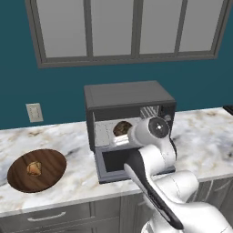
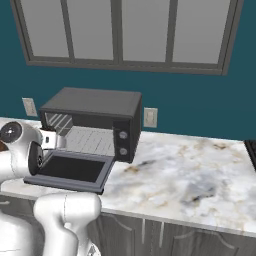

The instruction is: Pick up the heated bread from the toaster oven and place it in the bowl. Then move the bread bowl to the dining counter.

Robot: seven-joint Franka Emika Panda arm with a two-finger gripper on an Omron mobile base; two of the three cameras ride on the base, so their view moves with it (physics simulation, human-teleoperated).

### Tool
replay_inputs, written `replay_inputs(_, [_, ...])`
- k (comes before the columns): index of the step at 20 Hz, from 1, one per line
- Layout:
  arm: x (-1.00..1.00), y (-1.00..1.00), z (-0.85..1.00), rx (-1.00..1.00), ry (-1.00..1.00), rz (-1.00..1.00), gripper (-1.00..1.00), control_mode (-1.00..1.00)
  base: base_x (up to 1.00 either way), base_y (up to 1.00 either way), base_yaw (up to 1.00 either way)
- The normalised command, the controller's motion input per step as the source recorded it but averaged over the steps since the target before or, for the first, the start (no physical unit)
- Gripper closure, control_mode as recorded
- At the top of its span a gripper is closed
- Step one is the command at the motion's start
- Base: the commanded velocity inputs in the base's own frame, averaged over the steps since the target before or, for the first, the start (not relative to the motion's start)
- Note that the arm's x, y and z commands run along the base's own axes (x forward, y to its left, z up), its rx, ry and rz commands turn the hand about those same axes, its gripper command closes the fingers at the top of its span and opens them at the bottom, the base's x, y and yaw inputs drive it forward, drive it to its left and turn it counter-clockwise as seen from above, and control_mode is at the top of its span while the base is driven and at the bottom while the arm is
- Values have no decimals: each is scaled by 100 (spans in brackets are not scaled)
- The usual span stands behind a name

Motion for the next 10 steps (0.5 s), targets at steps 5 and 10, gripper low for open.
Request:
replay_inputs(5, [-73, 100, 82, -21, 2, 35, 100, -100, 0, 0, 0])
replay_inputs(10, [-17, 100, 6, -20, 20, 36, 100, -100, 0, 0, 0])
